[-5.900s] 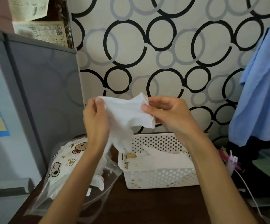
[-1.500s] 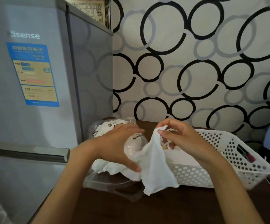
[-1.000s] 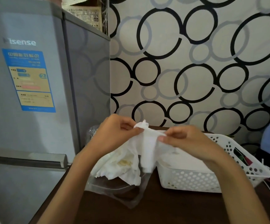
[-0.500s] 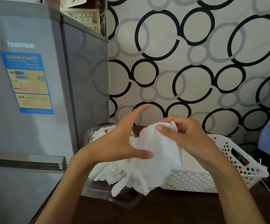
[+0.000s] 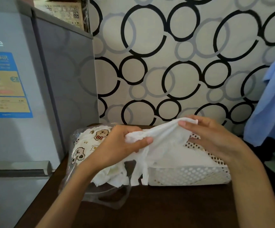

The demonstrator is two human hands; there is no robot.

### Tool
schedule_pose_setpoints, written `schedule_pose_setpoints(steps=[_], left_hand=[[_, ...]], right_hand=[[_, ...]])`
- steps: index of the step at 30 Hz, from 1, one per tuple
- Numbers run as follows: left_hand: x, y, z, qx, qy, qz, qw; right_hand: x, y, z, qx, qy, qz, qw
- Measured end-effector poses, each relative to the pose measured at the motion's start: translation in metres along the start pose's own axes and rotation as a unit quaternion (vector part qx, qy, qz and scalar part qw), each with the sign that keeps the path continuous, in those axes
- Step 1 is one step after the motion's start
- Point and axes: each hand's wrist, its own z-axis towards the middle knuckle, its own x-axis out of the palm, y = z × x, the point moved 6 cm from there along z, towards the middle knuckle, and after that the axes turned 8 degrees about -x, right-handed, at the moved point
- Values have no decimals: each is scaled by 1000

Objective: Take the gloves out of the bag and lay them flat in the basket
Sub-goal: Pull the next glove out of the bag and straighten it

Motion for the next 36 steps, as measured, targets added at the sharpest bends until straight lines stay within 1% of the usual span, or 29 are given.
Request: schedule_pose_setpoints(steps=[3, 5, 7, 9, 10, 12, 16, 17, 19, 24, 27, 29, 31, 34, 36], left_hand=[[12, 1, 5, -16, -6, -46, 999], [15, 2, 13, -57, -19, -62, 996], [17, 4, 23, -103, -34, -82, 991], [21, 0, 34, -133, -20, -119, 984], [25, -2, 38, -144, -4, -134, 981], [33, -8, 46, -151, 40, -154, 976], [49, -25, 55, -132, 148, -154, 968], [53, -29, 56, -132, 161, -145, 967], [59, -38, 61, -131, 153, -130, 971], [55, -47, 65, -105, 81, -94, 987], [38, -44, 64, -88, 0, -93, 992], [27, -43, 61, -82, -71, -105, 989], [19, -43, 56, -84, -151, -134, 976], [5, -43, 46, -103, -284, -196, 933], [-4, -44, 42, -77, -356, -179, 914]], right_hand=[[-9, -4, 3, -2, -39, 42, 998], [-18, -6, 5, -8, -108, 36, 993], [-26, -4, 7, -33, -181, 20, 983], [-35, 6, 5, -68, -236, 3, 969], [-40, 12, 4, -89, -248, -16, 965], [-46, 29, 2, -126, -242, -60, 960], [-49, 57, 9, -164, -179, -150, 958], [-50, 62, 12, -169, -161, -177, 956], [-53, 73, 16, -181, -134, -211, 951], [-64, 93, 11, -213, -104, -236, 942], [-65, 90, 13, -212, -106, -275, 932], [-55, 83, 13, -216, -127, -266, 931], [-38, 76, 13, -235, -160, -210, 936], [-5, 67, 16, -259, -182, -117, 941], [9, 56, 22, -238, -182, -50, 953]])
